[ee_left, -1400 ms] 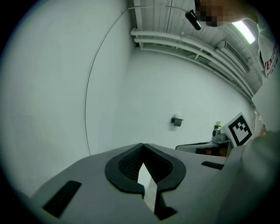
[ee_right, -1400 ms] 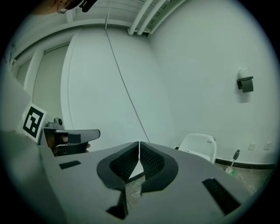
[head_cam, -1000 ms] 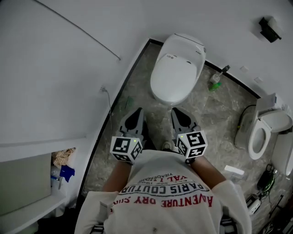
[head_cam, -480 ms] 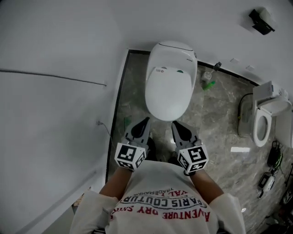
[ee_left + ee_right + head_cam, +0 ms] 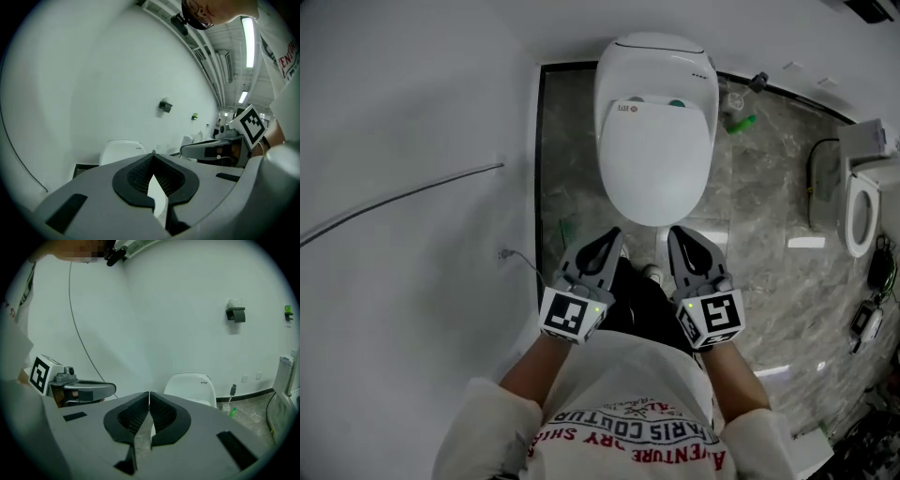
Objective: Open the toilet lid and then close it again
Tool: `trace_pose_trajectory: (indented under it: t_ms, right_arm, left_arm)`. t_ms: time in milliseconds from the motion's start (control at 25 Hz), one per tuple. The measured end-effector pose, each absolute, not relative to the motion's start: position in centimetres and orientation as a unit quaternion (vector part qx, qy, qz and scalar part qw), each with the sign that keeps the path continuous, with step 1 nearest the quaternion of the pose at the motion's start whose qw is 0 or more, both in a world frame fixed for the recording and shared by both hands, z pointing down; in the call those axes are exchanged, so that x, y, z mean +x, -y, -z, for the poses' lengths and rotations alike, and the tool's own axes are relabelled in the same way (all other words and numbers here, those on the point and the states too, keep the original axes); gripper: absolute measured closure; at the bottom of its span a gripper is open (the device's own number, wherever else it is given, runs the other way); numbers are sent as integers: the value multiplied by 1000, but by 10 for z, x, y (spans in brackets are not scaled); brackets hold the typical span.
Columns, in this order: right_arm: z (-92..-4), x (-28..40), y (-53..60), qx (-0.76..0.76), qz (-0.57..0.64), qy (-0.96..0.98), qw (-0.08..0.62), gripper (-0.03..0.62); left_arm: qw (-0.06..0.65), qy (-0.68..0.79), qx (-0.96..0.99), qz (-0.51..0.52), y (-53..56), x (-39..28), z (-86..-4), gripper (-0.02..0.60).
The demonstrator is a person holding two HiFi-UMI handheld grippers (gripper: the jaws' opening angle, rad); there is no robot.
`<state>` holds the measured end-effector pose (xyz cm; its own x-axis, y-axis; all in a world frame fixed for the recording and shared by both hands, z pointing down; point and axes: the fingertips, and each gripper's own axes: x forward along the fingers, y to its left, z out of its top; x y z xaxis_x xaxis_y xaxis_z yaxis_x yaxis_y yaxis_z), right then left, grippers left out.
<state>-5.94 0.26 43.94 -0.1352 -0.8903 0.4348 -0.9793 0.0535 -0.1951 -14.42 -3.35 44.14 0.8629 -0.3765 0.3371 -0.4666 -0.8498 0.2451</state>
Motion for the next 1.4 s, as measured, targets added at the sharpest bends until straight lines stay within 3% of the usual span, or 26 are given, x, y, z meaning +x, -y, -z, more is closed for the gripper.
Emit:
trace_pose_trajectory:
  t_ms: [280,680,880,1320,1400]
  right_arm:
    - [-527,-63,-9,614,-225,745,132,578]
    - [-641,-49,-22,600,-233,754,133,577]
    - [-708,-45,-45,591,-234,751,176,577]
    - [-814,-40,-83,543,-165,755,329,576]
    - [-830,-40,-85,529,-138,751,370,574]
  left_arm:
    - [185,223,944,-156,25,-132,-525,574]
    - [159,235,936,-207,22,-123,-645,574]
    - [145,218,937,-230,2,-120,-705,574]
    - [-37,160,933,-319,-41,-104,-803,571]
    - [-76,140,924,-347,-45,-104,-820,484]
